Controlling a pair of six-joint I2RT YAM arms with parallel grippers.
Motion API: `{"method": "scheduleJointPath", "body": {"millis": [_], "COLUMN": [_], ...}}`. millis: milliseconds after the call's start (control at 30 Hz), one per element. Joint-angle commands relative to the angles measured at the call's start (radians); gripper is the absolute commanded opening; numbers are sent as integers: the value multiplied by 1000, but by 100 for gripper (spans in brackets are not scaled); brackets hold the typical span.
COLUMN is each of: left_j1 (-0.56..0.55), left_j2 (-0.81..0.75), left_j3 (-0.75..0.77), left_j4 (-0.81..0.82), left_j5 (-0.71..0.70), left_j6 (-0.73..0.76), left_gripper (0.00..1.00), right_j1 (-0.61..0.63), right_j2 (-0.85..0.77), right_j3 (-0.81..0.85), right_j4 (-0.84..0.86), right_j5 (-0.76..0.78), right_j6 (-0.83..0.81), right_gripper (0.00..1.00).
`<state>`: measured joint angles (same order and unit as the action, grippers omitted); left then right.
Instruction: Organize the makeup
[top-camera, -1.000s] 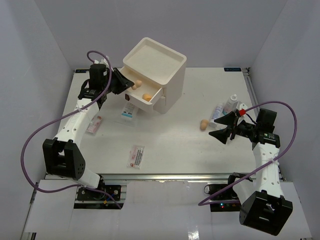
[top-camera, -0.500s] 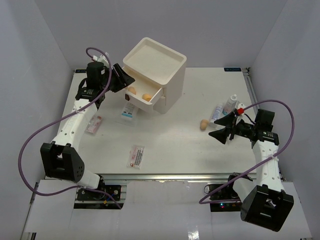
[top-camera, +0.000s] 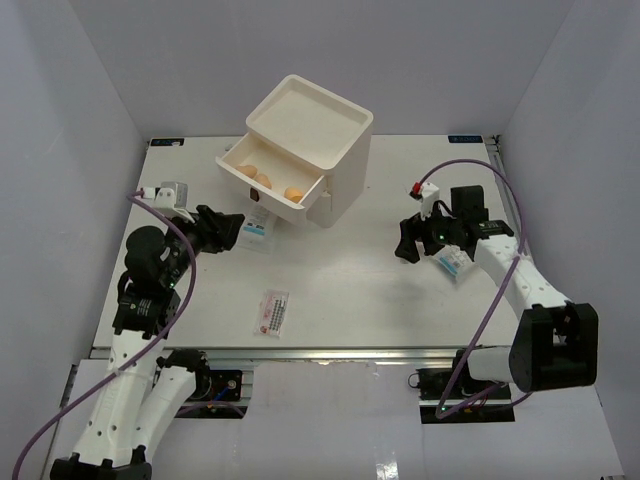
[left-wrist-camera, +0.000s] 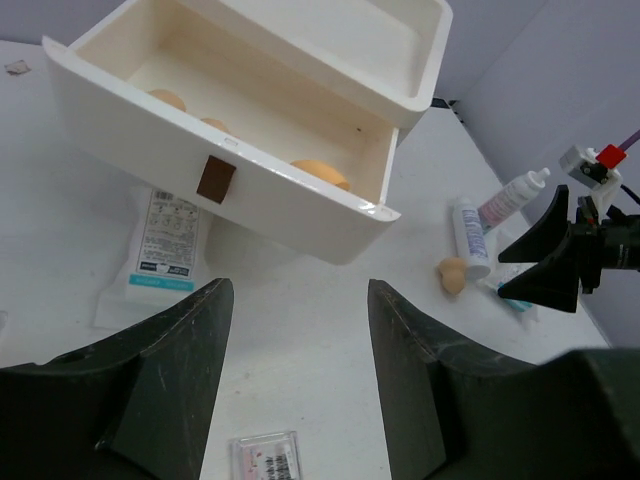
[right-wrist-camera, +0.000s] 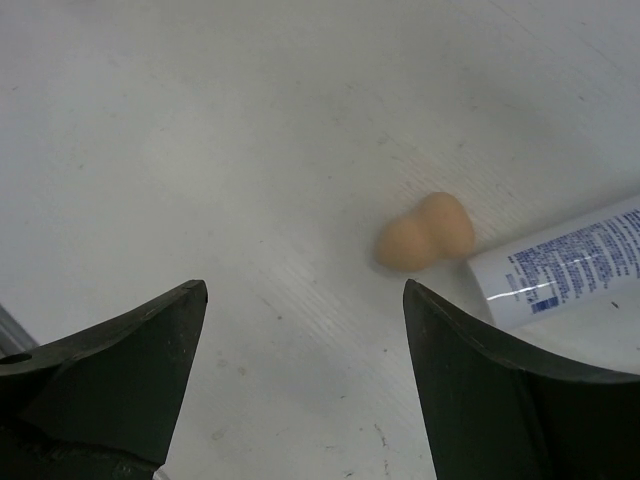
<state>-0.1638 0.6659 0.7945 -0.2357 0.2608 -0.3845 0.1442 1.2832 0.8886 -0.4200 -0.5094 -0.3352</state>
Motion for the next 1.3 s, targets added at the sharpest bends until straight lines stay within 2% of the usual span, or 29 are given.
{"method": "scheduleJointPath", "body": {"millis": [0, 300, 500, 733, 800, 1067, 1267], "left_j1": [6, 4, 3, 3, 3, 3, 4], "left_j2": [-50, -144, -140, -143, -143, -140, -142], "left_j3": [-101, -181, -179, -180, -181, -182, -184], "left_j4": [12, -2, -5, -5, -5, -3, 0], "left_j5": [-64, -75, -80, -76, -78, -71, -60], "left_j6": [42, 4, 6, 4, 4, 4, 4], "left_gripper": [67, 68, 68, 68, 68, 68, 68], "right_j1": [31, 56, 58, 61, 63, 66, 66], "right_j2": [105, 232, 333, 375, 402, 423, 347], "right_j3": [94, 155, 182, 155, 156, 159, 192], "right_j4": [27, 51, 63, 96, 100, 100, 59], "right_j5": [276, 282, 350, 384, 374, 345, 250], "right_j6": [155, 180, 171, 150, 148, 132, 56], "right_gripper": [85, 72, 71, 68, 59, 43, 13]}}
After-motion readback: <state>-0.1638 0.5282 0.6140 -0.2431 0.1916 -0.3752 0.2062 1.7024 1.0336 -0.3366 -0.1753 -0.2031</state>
